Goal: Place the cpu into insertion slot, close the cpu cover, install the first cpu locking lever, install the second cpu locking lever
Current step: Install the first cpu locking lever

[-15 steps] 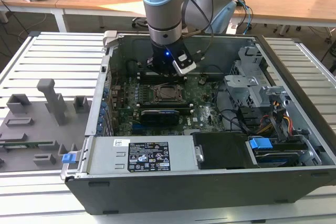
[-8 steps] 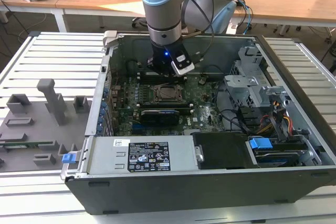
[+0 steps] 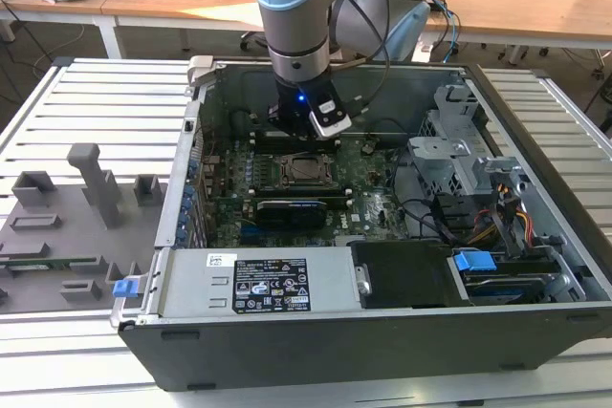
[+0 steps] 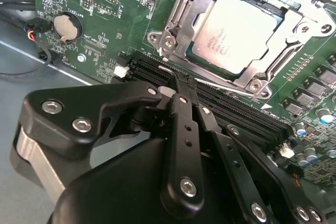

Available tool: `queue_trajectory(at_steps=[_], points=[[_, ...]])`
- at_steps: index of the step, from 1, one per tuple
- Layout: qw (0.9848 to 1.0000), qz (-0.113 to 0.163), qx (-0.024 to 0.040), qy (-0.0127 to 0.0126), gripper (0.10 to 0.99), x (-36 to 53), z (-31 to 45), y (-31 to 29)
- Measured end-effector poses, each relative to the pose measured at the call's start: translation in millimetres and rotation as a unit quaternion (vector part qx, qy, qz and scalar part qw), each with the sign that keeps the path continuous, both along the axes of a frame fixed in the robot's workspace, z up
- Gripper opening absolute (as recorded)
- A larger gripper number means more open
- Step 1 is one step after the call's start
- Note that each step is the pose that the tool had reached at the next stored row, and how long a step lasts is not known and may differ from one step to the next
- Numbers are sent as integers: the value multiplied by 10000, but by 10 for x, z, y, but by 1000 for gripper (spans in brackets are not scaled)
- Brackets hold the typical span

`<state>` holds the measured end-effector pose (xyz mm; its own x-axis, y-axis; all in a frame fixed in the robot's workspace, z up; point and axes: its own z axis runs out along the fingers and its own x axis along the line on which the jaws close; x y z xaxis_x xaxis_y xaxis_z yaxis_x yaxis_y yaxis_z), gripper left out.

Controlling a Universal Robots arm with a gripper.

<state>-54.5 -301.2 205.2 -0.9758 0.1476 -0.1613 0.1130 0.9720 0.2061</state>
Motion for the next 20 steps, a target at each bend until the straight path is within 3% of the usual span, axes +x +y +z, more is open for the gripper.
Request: queue_trajectory(at_steps=[20], points=[[9992, -370, -115, -7, 106, -12, -79, 45]])
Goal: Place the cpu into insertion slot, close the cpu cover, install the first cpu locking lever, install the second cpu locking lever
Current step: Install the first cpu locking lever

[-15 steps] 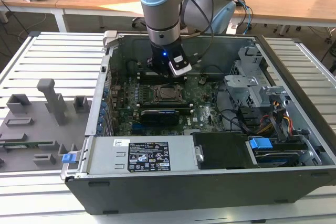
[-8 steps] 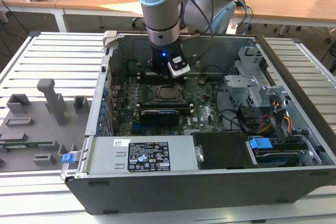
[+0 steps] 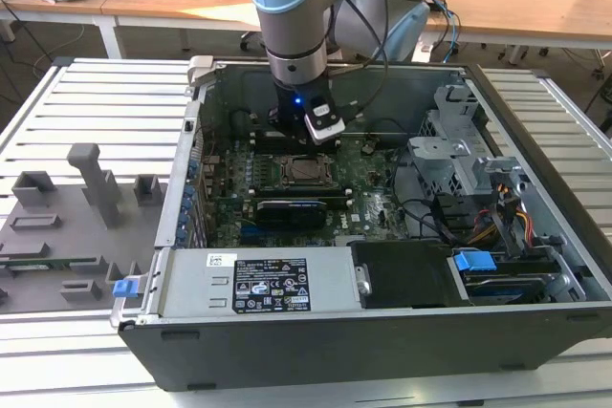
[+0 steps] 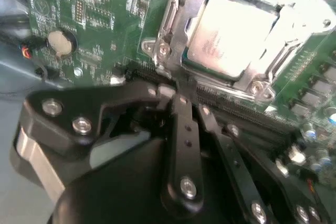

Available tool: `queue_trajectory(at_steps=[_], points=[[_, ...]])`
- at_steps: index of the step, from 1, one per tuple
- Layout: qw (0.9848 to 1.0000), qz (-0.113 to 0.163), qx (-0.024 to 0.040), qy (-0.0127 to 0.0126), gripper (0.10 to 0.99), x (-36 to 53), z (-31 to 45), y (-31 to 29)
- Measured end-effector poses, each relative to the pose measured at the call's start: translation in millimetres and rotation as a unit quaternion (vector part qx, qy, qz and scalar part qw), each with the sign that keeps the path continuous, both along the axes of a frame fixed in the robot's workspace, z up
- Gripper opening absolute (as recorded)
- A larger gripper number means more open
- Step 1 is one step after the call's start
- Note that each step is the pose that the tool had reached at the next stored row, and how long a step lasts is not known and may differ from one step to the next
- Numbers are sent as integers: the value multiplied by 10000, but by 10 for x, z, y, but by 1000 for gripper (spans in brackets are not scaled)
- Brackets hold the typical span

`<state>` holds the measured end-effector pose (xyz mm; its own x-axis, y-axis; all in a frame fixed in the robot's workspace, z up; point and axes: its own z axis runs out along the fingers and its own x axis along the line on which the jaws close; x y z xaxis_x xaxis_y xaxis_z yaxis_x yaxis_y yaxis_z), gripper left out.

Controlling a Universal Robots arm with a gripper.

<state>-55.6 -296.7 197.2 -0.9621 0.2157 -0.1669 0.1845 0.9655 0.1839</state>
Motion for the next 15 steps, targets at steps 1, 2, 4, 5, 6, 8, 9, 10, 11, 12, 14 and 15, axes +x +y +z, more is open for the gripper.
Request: queue_trajectory(at_steps=[1, 2, 4, 5, 6, 8, 9, 10, 11, 12, 14, 15], points=[[10000, 0, -1, 3, 106, -1, 3, -1], [10000, 0, -4, 6, 106, -2, 10, -2], [10000, -1, -8, 6, 106, -3, 27, -2], [10000, 0, -10, 5, 106, -2, 36, -2], [10000, 0, -11, 6, 106, -2, 48, -2], [10000, -1, -20, 6, 106, -2, 87, -2], [10000, -1, -25, 6, 106, -2, 106, -2], [10000, -3, -32, 5, 106, -3, 129, -2], [10000, -5, -41, 5, 106, -3, 144, -2], [10000, -10, -66, 4, 106, -2, 154, 0], [9999, -12, -107, 6, 106, -3, 155, 7], [9999, -12, -133, 6, 106, -3, 155, 33]])
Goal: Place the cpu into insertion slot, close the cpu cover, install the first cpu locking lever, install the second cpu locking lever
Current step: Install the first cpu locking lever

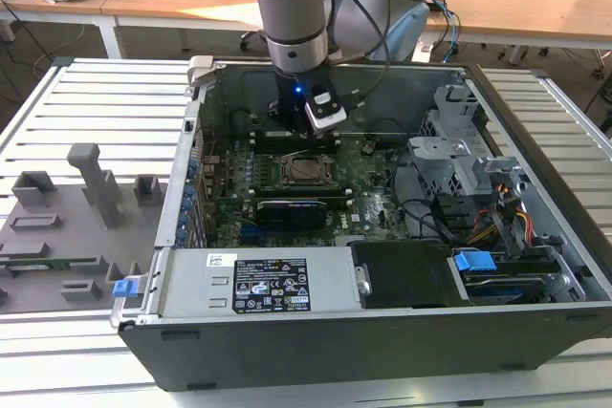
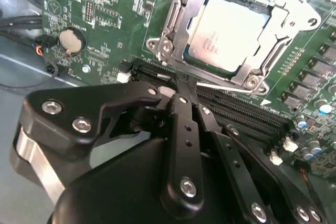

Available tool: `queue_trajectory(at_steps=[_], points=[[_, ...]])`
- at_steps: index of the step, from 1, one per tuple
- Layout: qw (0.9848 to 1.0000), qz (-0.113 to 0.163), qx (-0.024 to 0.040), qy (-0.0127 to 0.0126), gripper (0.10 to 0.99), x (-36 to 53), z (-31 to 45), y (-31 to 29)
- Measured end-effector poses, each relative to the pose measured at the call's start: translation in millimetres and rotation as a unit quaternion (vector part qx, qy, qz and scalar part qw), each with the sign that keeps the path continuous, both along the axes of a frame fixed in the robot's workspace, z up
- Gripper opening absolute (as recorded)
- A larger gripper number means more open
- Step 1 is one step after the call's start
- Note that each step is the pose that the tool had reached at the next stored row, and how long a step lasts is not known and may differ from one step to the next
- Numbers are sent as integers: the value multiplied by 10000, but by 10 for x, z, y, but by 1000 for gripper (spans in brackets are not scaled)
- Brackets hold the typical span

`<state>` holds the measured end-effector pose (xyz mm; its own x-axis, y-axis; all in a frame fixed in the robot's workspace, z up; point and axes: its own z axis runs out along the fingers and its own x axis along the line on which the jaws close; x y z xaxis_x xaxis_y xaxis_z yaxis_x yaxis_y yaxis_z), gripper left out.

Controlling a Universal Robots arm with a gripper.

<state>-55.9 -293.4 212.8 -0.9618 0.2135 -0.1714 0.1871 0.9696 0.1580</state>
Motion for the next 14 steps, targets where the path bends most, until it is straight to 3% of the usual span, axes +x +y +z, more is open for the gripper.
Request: queue_trajectory(at_steps=[2, 8, 14], points=[[10000, -2, -43, -1, 106, 0, -2, 42], [9999, -54, -161, 0, 106, 0, -42, 43], [9998, -111, -176, 1, 106, 0, -50, 89]])
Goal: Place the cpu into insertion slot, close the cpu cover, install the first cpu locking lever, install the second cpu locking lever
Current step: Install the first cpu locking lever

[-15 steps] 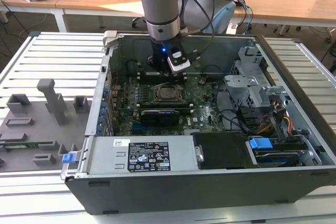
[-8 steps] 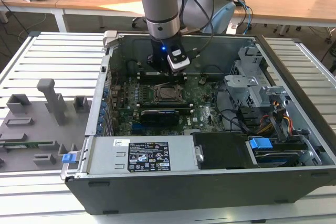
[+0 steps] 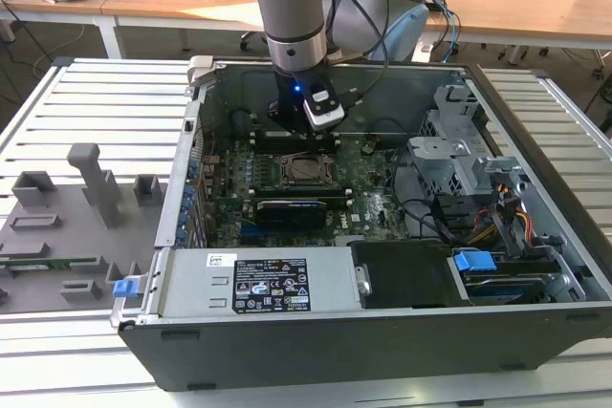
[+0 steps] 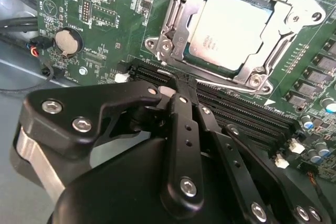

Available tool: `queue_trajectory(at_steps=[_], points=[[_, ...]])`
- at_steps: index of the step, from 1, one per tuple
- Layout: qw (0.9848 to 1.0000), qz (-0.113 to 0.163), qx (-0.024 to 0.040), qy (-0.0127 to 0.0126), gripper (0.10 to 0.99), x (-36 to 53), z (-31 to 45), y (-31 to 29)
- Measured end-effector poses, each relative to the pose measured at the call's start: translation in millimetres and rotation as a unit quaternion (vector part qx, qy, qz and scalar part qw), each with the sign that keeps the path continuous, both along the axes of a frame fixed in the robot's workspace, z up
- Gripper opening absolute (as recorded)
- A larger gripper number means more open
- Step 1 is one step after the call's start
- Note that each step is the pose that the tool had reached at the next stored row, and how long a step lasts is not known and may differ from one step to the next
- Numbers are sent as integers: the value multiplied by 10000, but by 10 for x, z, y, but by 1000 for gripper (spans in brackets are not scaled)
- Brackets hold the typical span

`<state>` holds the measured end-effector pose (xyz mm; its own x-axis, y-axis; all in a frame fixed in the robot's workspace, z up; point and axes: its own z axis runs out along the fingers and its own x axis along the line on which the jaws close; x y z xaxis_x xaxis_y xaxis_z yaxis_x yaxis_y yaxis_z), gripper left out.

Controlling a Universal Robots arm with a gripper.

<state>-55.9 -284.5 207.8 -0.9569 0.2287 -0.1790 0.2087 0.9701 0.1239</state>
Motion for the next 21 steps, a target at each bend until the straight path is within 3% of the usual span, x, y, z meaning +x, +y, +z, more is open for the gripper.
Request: queue_trajectory(at_steps=[15, 21], points=[[9993, -379, -15, 0, 106, 0, -42, 49], [9989, -462, -116, -4, 106, 0, -75, 50]])
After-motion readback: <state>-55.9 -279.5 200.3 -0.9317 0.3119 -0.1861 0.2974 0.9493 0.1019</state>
